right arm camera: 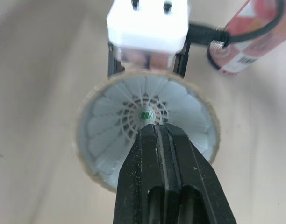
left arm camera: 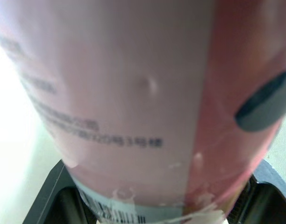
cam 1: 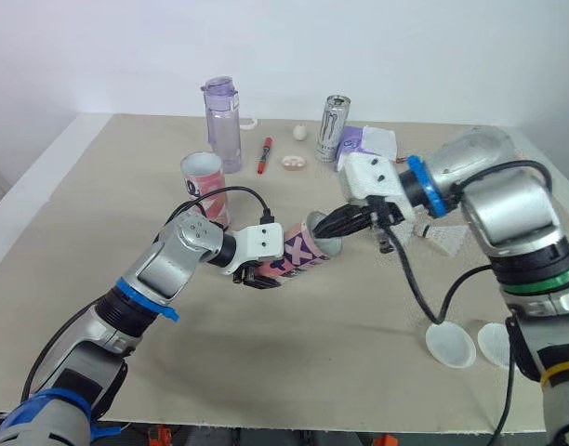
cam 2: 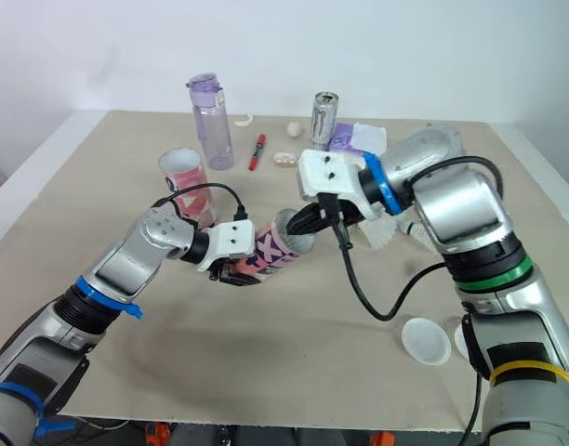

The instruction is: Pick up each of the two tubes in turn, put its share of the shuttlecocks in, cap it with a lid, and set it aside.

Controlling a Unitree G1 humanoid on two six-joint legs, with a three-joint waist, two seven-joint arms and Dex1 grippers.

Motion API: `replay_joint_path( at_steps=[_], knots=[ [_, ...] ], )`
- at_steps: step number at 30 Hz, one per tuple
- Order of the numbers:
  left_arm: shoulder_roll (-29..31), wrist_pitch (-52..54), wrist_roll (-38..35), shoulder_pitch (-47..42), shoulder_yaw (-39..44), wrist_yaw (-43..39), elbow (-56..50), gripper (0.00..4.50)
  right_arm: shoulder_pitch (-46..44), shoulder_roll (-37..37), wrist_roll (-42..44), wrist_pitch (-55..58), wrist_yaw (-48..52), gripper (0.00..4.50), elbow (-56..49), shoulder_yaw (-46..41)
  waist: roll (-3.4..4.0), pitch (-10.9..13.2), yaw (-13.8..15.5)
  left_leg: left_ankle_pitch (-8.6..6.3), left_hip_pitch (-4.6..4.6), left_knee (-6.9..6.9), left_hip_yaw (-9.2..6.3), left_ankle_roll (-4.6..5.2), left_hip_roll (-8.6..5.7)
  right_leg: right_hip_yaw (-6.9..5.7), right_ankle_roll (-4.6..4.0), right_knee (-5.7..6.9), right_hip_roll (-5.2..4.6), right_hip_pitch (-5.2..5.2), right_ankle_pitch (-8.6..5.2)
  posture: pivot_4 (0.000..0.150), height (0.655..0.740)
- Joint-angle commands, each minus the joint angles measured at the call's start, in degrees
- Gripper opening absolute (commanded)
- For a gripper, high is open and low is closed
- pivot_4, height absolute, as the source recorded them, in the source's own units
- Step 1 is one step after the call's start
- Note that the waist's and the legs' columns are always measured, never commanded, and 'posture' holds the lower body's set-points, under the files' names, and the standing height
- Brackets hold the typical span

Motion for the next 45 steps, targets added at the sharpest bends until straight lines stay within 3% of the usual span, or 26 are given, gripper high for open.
replay_joint_path(
  at_steps=[1,7,16,31,32,33,34,35,36,37,39,40,43,45],
  knots=[
    [0.2,-0.5,0.3,0.5,-0.3,0.0,0.4,2.86,4.8,-6.5,7.4,8.0,-1.9,0.05,-6.3,-12.7,-0.03,0.0,0.2,0.0,0.0,0.0,-0.03,0.0,0.02,-0.04,0.04,0.0,0.0,0.01,-0.05,0.15,0.74],
    [0.0,-1.9,-0.1,0.9,-0.1,-0.3,1.1,2.86,22.7,-16.1,9.2,7.4,-5.1,0.05,-9.1,-24.6,-0.07,0.0,0.2,0.0,0.03,0.0,0.01,0.0,-0.01,-0.07,-0.03,-0.07,-0.06,0.05,-0.19,0.15,0.74],
    [-5.3,-5.3,-9.3,5.2,4.6,-1.8,-0.5,2.86,46.3,-19.6,8.1,0.6,-7.3,0.05,-11.0,-33.2,-0.04,0.0,0.2,0.01,0.04,0.08,0.05,0.0,-0.07,0.04,0.23,-0.08,-0.08,0.11,-0.26,0.15,0.74],
    [-14.7,-23.7,-16.7,18.1,9.4,1.0,6.2,2.86,56.7,-23.8,5.8,-6.9,-7.7,0.05,-2.2,-35.8,-0.08,0.1,0.2,0.02,0.11,0.09,0.09,0.01,-0.17,0.14,0.32,-0.09,-0.14,0.16,-0.19,0.15,0.74],
    [-14.9,-24.3,-16.8,18.5,9.4,0.9,6.9,2.86,57.2,-24.6,5.6,-7.2,-7.5,0.65,-1.5,-35.6,-0.08,0.1,0.2,0.02,0.11,0.09,0.1,0.01,-0.18,0.15,0.34,-0.1,-0.16,0.16,-0.2,0.15,0.74],
    [-14.8,-25.4,-16.4,18.8,9.1,0.5,7.8,2.86,57.7,-25.4,4.9,-8.0,-7.3,0.95,-0.7,-35.3,-0.07,0.1,0.2,0.02,0.11,0.09,0.1,0.01,-0.2,0.16,0.34,-0.1,-0.17,0.16,-0.21,0.15,0.74],
    [-14.6,-26.2,-16.0,19.0,8.8,0.1,8.5,2.86,58.1,-26.1,4.4,-8.7,-7.2,1.74,0.1,-35.0,-0.07,0.1,0.2,0.02,0.11,0.09,0.09,0.01,-0.21,0.16,0.35,-0.1,-0.17,0.16,-0.21,0.15,0.74],
    [-14.7,-26.1,-16.0,19.2,8.7,-0.2,9.0,2.86,58.3,-26.5,4.3,-8.9,-7.0,1.74,0.7,-34.7,-0.08,0.1,0.1,0.02,0.11,0.09,0.09,0.01,-0.21,0.16,0.35,-0.09,-0.17,0.16,-0.21,0.15,0.74],
    [-14.7,-26.0,-16.1,19.2,8.6,-0.4,9.2,2.86,58.4,-26.7,4.2,-8.8,-6.8,2.16,1.1,-34.4,-0.08,0.1,0.1,0.02,0.11,0.09,0.09,0.01,-0.19,0.16,0.33,-0.09,-0.14,0.15,-0.2,0.15,0.74],
    [-14.8,-25.9,-16.0,19.2,8.5,-0.4,9.4,2.86,58.6,-27.0,4.2,-8.8,-6.6,2.26,1.4,-34.1,-0.06,0.1,0.1,0.02,0.12,0.09,0.08,0.01,-0.19,0.16,0.33,-0.09,-0.13,0.16,-0.19,0.15,0.74],
    [-14.7,-26.3,-15.6,18.9,8.3,-0.6,10.0,2.86,58.5,-27.1,3.7,-9.4,-6.7,3.03,1.9,-32.8,-0.06,0.1,0.1,0.02,0.21,0.08,0.1,0.01,-0.19,0.16,0.32,-0.09,-0.13,0.21,-0.19,0.15,0.74],
    [-14.7,-26.6,-15.4,18.8,8.2,-0.8,10.4,2.86,58.3,-27.0,3.6,-9.5,-6.8,3.64,2.1,-32.2,-0.06,0.1,0.1,0.02,0.21,0.08,0.1,0.01,-0.19,0.17,0.31,-0.09,-0.13,0.21,-0.19,0.15,0.74],
    [-14.6,-29.0,-14.3,18.4,7.7,-1.4,12.6,2.86,55.9,-26.1,3.3,-8.4,-7.8,4.36,2.2,-29.2,-0.06,0.1,0.1,0.02,0.23,0.08,0.11,0.01,-0.19,0.19,0.32,-0.09,-0.13,0.22,-0.19,0.15,0.74],
    [-14.4,-30.1,-13.8,18.5,7.4,-1.7,13.4,2.86,54.8,-25.7,3.3,-7.5,-8.2,4.36,1.8,-27.8,-0.04,0.0,0.1,0.02,0.26,0.08,0.11,0.01,-0.19,0.18,0.32,-0.09,-0.13,0.25,-0.19,0.15,0.74]
  ],
)
